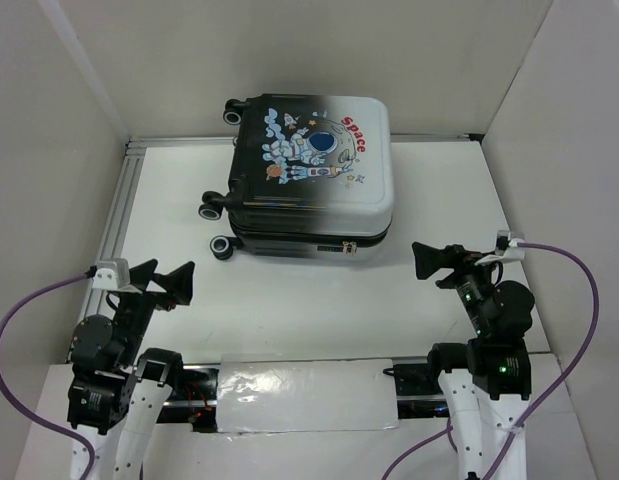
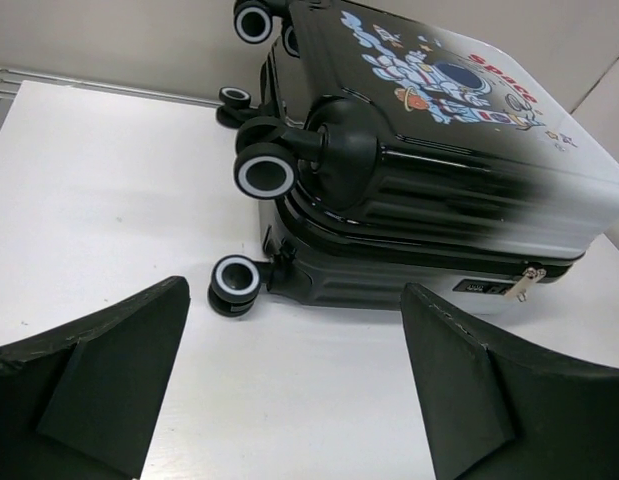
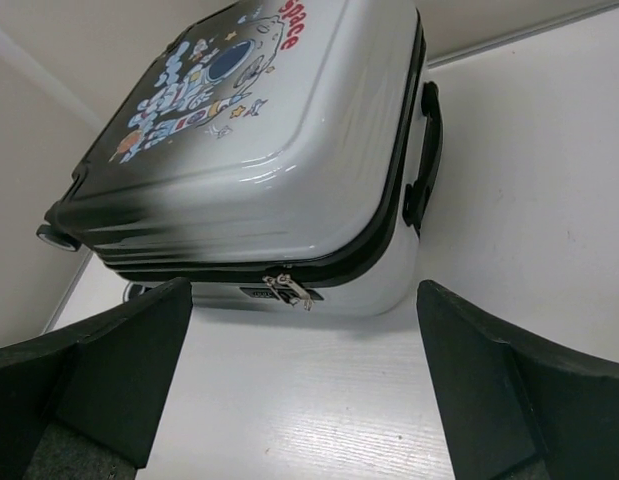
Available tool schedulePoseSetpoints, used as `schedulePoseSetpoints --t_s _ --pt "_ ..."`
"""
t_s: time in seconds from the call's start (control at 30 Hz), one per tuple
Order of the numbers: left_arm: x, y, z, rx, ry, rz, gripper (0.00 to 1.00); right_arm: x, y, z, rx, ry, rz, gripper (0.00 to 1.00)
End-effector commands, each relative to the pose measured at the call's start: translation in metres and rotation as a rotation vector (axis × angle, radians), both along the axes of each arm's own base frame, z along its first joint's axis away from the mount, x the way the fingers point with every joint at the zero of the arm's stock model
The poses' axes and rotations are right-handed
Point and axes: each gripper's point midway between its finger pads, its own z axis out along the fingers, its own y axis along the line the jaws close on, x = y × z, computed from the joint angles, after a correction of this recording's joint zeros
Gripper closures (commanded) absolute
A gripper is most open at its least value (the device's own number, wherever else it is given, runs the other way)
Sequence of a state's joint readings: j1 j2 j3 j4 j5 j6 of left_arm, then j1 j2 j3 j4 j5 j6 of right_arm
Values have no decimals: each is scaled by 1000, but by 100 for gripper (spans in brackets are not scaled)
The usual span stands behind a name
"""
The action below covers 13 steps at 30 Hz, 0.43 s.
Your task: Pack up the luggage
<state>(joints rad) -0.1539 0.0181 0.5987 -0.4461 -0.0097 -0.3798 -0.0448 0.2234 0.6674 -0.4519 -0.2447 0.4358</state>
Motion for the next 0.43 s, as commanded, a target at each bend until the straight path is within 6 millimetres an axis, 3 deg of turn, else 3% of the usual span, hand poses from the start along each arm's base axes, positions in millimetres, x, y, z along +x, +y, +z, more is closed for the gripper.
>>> schedulePoseSetpoints --t_s 0.0,0.13,0.4 --pt "4 5 6 -20 -7 34 0 4 -7 -10 18 21 -47 0" --pt "10 -3 -2 1 37 -9 0 10 -7 -21 18 64 -44 0" --pt "18 -3 -8 8 84 -2 0 10 -12 -15 -15 28 -61 0"
